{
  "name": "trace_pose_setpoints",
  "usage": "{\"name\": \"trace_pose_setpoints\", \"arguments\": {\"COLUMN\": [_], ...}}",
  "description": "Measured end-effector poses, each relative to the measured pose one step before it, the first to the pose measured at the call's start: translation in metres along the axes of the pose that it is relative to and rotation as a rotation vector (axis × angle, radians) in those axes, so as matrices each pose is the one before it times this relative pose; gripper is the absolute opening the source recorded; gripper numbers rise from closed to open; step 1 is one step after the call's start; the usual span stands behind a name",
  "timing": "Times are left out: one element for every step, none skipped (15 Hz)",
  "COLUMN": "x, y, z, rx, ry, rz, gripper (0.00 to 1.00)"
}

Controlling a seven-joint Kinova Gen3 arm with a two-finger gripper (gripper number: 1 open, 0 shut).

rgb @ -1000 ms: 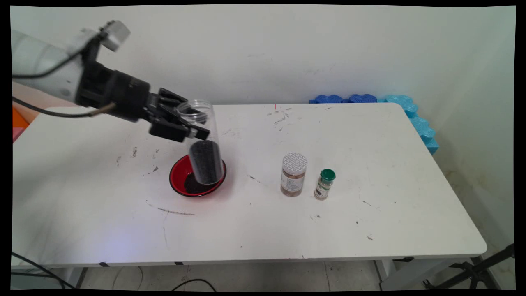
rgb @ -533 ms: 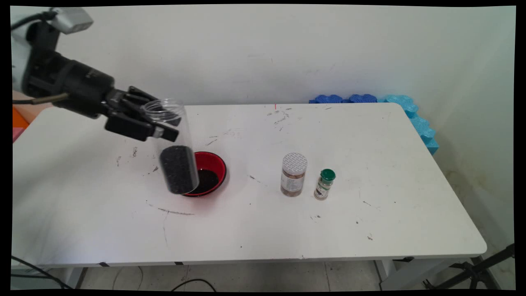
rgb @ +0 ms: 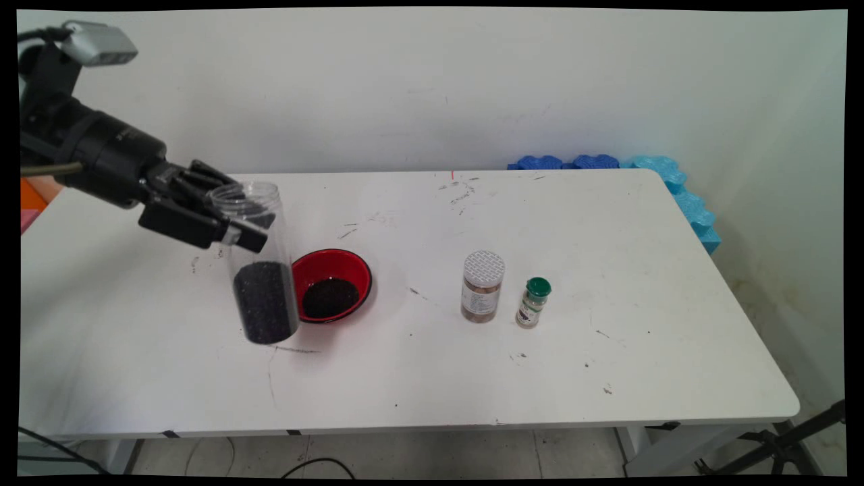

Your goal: Pour the black seasoning powder in the red bowl

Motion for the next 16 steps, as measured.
{"name": "trace_pose_setpoints", "arguments": {"x": [-0.00264, -0.00244, -0.00190, -0.00265, -0.00268, -0.00122, -0.00084, -0.00117, -0.00042, -0.00008, -0.00015, -0.00004, -0.00014, -0.00003, -0.00004, 0.00012], "y": [-0.00180, -0.00157, -0.00072, -0.00098, -0.00186, -0.00220, -0.00238, -0.00318, -0.00255, -0.00166, -0.00264, -0.00213, -0.00213, -0.00175, -0.00295, -0.00237], "z": [0.00105, 0.00162, 0.00125, 0.00201, 0.00298, 0.00292, 0.00311, 0.00439, 0.00361, 0.00232, 0.00352, 0.00275, 0.00260, 0.00203, 0.00320, 0.00255], "rx": [0.00110, -0.00015, -0.00147, -0.00174, -0.00073, -0.00105, -0.00170, -0.00429, -0.00317, -0.00209, -0.00147, -0.00069, 0.00080, 0.00088, 0.00184, 0.00094], "ry": [-0.01232, -0.01133, -0.00721, -0.00971, -0.00550, -0.00268, -0.00329, -0.00736, -0.00583, -0.00373, -0.00585, -0.00455, -0.00532, -0.00446, -0.00768, -0.00603], "rz": [-0.01474, -0.01909, -0.02115, -0.03598, -0.05961, -0.05125, -0.04983, -0.05516, -0.04012, -0.02529, -0.03987, -0.03353, -0.03902, -0.03176, -0.05258, -0.04163], "gripper": [0.00, 0.00, 0.00, 0.00, 0.00, 0.00, 0.00, 0.00, 0.00, 0.00, 0.00, 0.00, 0.00, 0.00, 0.00, 0.00]}}
